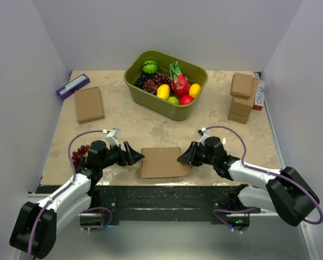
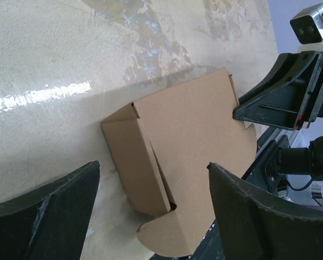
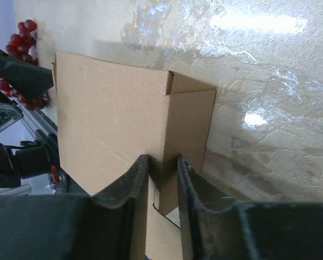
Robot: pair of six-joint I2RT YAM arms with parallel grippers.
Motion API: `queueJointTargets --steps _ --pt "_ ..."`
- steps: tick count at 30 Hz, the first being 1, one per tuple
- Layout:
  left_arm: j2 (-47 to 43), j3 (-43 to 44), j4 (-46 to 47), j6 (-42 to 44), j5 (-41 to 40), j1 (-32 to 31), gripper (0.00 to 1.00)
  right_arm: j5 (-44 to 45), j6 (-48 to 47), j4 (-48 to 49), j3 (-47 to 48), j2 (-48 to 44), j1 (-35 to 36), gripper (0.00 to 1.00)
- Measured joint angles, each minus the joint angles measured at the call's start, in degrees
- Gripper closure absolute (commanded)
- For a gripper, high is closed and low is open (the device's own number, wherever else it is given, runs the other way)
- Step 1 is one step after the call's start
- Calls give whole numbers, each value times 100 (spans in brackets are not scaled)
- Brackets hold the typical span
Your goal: Fold the paper box
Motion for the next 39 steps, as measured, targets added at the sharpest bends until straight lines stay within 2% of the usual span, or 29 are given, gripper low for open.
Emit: queueJointTargets --steps 5,14,22,31,36,39 --pt "-17 -83 85 -166 -13 0 13 -76 94 76 -85 -87 -125 85" --pt "46 -555 544 -656 44 -7 13 -280 168 203 -122 0 -267 87" --pt "682 -610 1596 -1172 76 -433 13 -345 199 531 -122 260 -310 88" --pt "1449 -610 2347 -1397 -286 -745 15 -345 205 481 -122 184 -361 88" --pt "1488 -610 2288 -1401 -562 -881 13 -267 197 367 -122 81 -361 88" --pt "1405 -610 2044 -1440 -754 -914 12 -227 181 299 -122 31 -372 93"
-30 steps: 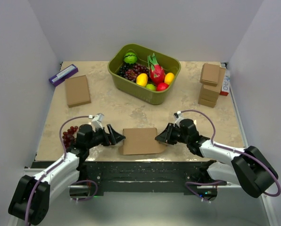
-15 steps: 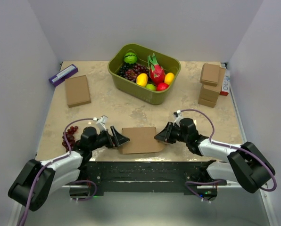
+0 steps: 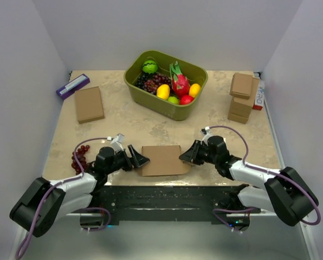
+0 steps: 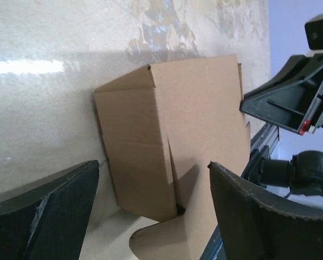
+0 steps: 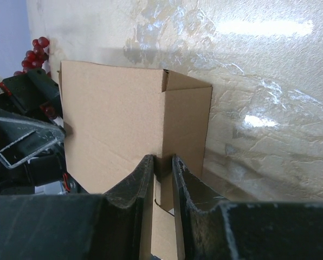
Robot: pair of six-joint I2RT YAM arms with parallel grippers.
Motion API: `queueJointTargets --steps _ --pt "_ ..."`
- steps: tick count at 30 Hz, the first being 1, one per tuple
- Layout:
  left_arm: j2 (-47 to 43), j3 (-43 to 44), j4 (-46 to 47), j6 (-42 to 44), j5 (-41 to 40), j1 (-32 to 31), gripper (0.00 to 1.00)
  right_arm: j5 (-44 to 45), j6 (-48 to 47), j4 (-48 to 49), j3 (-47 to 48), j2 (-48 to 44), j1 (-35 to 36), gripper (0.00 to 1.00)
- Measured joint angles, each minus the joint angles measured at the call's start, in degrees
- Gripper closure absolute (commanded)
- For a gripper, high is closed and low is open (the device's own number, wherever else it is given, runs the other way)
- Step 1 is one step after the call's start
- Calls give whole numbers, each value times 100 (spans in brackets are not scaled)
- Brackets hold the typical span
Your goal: Fold the paper box
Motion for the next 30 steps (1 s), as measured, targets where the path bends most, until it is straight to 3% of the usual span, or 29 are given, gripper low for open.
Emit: queueJointTargets --steps 8,20,30 --pt "-356 0 -262 -136 -365 -20 12 4 -13 28 11 118 -22 100" --pt "-411 0 -107 -367 -326 -22 12 448 -11 -667 42 -470 -120 100" --pt "297 0 647 -520 -129 -249 17 531 -26 -844 131 -479 -127 100"
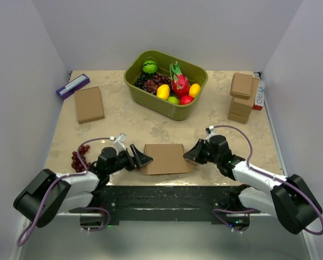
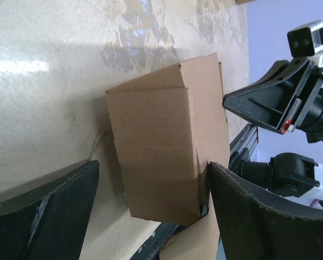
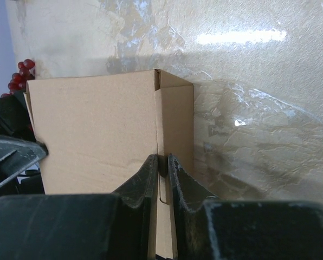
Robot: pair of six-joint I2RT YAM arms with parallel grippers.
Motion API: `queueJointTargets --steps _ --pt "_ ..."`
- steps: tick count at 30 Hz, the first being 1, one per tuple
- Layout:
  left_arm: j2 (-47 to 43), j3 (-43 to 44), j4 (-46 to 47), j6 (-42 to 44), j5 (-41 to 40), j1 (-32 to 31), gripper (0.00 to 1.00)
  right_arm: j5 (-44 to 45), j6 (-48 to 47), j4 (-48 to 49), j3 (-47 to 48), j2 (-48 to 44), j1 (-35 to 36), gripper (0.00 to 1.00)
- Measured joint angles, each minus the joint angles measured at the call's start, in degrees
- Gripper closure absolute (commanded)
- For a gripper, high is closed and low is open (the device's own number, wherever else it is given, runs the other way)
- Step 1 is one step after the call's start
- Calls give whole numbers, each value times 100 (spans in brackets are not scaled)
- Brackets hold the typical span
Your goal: Fold the paper box
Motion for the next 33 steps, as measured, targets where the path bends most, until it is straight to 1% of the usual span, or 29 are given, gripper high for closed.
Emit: queueJointTargets --steps 3,4,6,7,8,9,11,12,14,15,16,18,20,21,23,24,26,27,29,30,33 --pt "350 0 341 -85 63 -118 24 17 -37 -7 7 -7 0 100" --pt "433 0 433 -116 79 -157 30 24 -46 -11 11 -9 0 100" --pt "555 0 590 -164 101 -236 39 31 -90 -44 35 -13 0 100" --pt "577 0 632 -184 103 -269 46 35 -114 -59 46 -15 0 100" --pt "579 0 638 -199 94 -275 48 39 -140 -87 61 -20 -2 99" --pt "579 2 632 -212 74 -275 50 46 -168 -129 81 -22 0 93" --pt "579 26 584 -247 50 -284 55 55 -256 -262 157 -24 0 86" --pt "579 48 568 -254 50 -289 56 76 -310 -345 205 -33 0 74" --pt "588 107 525 -267 55 -297 59 186 -444 -632 352 -85 0 59" --pt "599 136 518 -280 76 -297 59 321 -588 -874 457 -127 -4 43" --pt "623 168 516 -280 107 -302 60 424 -719 -1121 560 -184 -24 35" --pt "710 254 483 -282 197 -299 60 638 -1003 -1554 741 -396 -28 23" --pt "841 374 435 -282 361 -267 60 789 -1340 -1856 973 -713 72 20" --pt "909 446 389 -280 485 -227 60 881 -1521 -1952 1106 -879 203 16" --pt "1029 577 273 -271 752 -85 60 1088 -1834 -2076 1392 -1093 632 11" --pt "1088 649 195 -258 911 24 60 1412 -2020 -2111 1565 -1150 1040 8" --pt "1185 785 -2 -181 1241 282 61 1899 -2315 -2201 1915 -1121 1945 8" --pt "1200 835 -118 -131 1377 391 61 2221 -2450 -2247 2063 -1060 2428 6" --pt "1191 927 -402 15 1696 625 61 2798 -2643 -2302 2280 -850 3289 4" --pt "1165 960 -560 94 1843 737 60 3126 -2708 -2347 2347 -702 3676 1" --pt "1032 999 -1001 295 2227 988 60 4074 -2865 -2524 2573 -39 4614 1"
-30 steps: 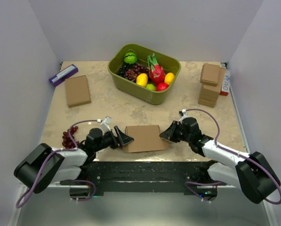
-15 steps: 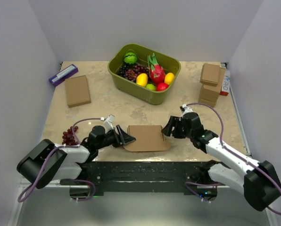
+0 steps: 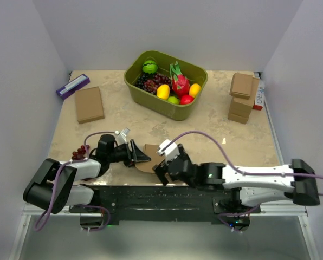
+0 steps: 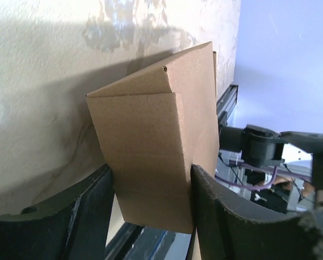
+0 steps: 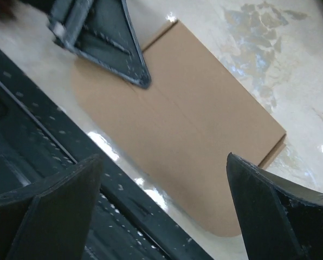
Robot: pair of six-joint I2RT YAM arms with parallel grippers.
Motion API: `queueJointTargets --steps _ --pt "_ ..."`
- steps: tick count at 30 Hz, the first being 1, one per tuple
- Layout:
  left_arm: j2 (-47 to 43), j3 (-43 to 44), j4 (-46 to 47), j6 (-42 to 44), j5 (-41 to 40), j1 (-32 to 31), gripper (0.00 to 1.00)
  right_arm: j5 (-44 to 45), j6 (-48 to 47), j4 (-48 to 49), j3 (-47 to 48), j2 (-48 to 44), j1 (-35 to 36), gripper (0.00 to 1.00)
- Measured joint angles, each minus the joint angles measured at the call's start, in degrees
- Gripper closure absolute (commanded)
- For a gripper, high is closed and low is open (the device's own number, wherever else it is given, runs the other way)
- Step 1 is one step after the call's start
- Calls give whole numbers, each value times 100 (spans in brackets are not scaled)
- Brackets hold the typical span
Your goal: Fold the paper box
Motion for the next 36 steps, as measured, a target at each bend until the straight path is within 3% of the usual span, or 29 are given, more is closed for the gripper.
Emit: queueJointTargets --steps 4,9,18,31,33,36 --pt "-118 17 -522 175 485 289 60 1091 -101 -369 507 1215 861 1" --pt "-127 256 -1296 535 890 566 60 1812 -258 -448 704 1947 1443 1" --pt "-164 535 -2155 892 1268 826 60 2621 -166 -791 1246 3025 1458 1" --pt "-363 367 -2063 570 1526 837 62 3099 -236 -704 1322 3777 1458 4" --pt "-404 326 -2061 566 1513 855 62 3252 -175 -789 1423 3943 1467 7" --pt "-457 286 -2050 562 1513 861 60 3534 2 -1047 1556 4151 1469 22"
